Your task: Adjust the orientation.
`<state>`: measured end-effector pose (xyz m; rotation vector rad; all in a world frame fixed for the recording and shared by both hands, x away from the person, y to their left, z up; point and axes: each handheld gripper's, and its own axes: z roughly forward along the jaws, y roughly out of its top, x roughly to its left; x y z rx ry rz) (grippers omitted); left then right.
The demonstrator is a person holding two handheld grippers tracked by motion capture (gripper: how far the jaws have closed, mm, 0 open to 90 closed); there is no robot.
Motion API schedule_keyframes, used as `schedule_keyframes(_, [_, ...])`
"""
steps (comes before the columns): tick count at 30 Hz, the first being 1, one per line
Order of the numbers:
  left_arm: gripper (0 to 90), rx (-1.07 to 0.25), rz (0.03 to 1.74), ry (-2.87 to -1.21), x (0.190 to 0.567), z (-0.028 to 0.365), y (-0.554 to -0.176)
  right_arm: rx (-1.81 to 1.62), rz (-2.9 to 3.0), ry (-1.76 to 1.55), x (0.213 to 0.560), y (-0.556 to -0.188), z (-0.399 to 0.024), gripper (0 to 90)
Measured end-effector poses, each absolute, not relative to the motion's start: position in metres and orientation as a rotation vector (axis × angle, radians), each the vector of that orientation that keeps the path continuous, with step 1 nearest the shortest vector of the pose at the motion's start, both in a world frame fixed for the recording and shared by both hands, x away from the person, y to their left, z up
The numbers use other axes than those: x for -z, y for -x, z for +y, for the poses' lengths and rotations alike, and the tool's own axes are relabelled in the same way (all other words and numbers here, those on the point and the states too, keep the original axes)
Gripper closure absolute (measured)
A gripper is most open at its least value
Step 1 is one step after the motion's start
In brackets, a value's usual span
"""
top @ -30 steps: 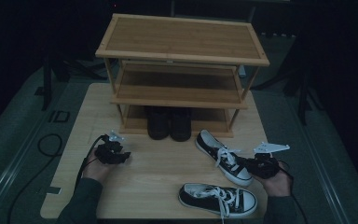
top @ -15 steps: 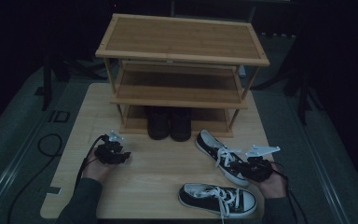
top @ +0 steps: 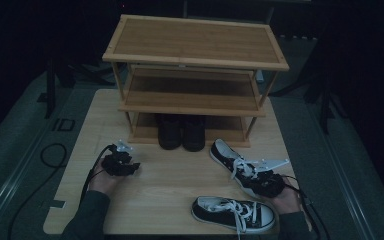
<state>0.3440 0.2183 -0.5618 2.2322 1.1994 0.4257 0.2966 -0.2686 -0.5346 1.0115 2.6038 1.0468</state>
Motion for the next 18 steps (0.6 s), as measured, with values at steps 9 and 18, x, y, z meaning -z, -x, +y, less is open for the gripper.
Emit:
schedule_keyframes(9, [54.8,-0.426,1.198,-2.231,0.5618,0.2186,-0.344,-0.985,2.644,-1.02,0.5405,-0.2983,-0.2662,89.5])
schedule_keyframes(18, [55.1,-0.424,1.196,-2.233,0.5617,0.2188,-0.3443,-0.991,2.642,-1.025,0.5402,-0.2984,-0.2676,89.6])
